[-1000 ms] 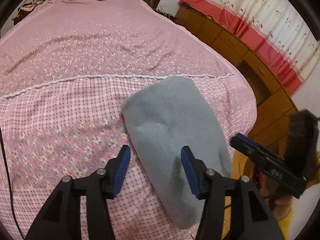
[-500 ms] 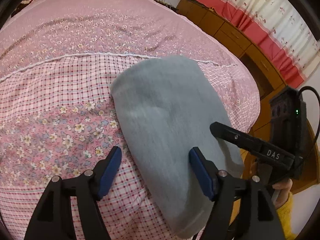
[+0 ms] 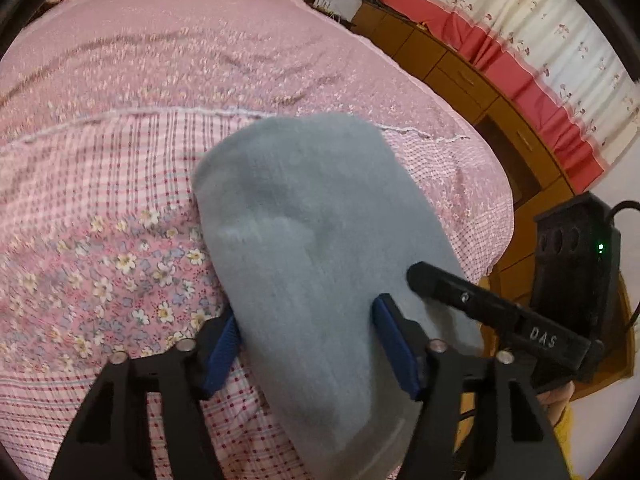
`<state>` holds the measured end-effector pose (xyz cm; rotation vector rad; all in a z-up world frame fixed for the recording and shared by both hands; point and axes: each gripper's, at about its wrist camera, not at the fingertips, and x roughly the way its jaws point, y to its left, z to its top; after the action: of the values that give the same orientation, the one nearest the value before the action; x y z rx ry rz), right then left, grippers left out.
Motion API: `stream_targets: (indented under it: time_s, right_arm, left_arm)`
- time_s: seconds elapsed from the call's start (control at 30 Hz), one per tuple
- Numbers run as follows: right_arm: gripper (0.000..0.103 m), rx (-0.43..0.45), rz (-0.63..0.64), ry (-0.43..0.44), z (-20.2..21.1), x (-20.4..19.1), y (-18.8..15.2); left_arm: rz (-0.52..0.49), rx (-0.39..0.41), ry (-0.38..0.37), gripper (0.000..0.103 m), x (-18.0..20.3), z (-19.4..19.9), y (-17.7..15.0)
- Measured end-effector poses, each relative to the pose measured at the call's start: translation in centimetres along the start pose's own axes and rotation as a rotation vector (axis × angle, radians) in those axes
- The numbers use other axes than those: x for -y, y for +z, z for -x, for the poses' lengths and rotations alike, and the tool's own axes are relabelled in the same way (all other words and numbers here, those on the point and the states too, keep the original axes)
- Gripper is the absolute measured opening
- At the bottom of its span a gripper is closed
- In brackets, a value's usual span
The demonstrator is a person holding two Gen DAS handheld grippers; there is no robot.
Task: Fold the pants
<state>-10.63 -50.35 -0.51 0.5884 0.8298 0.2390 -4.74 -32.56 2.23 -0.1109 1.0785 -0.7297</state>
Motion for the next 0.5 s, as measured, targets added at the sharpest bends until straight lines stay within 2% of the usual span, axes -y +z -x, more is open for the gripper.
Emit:
stream_targets:
  time_s: [0.07,0.17,0.37,0.5]
  right_arm:
    - [0.029,0.021,0.006,0.004,0.6,-0.2,-0.1]
    - [0.027,0.042,0.023,-0.018,1.1,-1.1,-0.2]
    - [0.027,0.119,0.100,-0.039,3.1,-4.5,-0.2]
    - [0.027,0.147,0.117,-0.015,2.9,-6.8,0.9]
  left_arm:
    - [-0.021,0.021,0.009,0.049,0.5,0.4,0.0]
    - [-0.039,0.049,0.016,0.037,0.7,1.1,0.2]
    - [-0.063,0.118,0.016,0.033,0.8,4.1,0.4]
    - [-0.079,0.169,0.027,0.033,0.6,6.6,1.0]
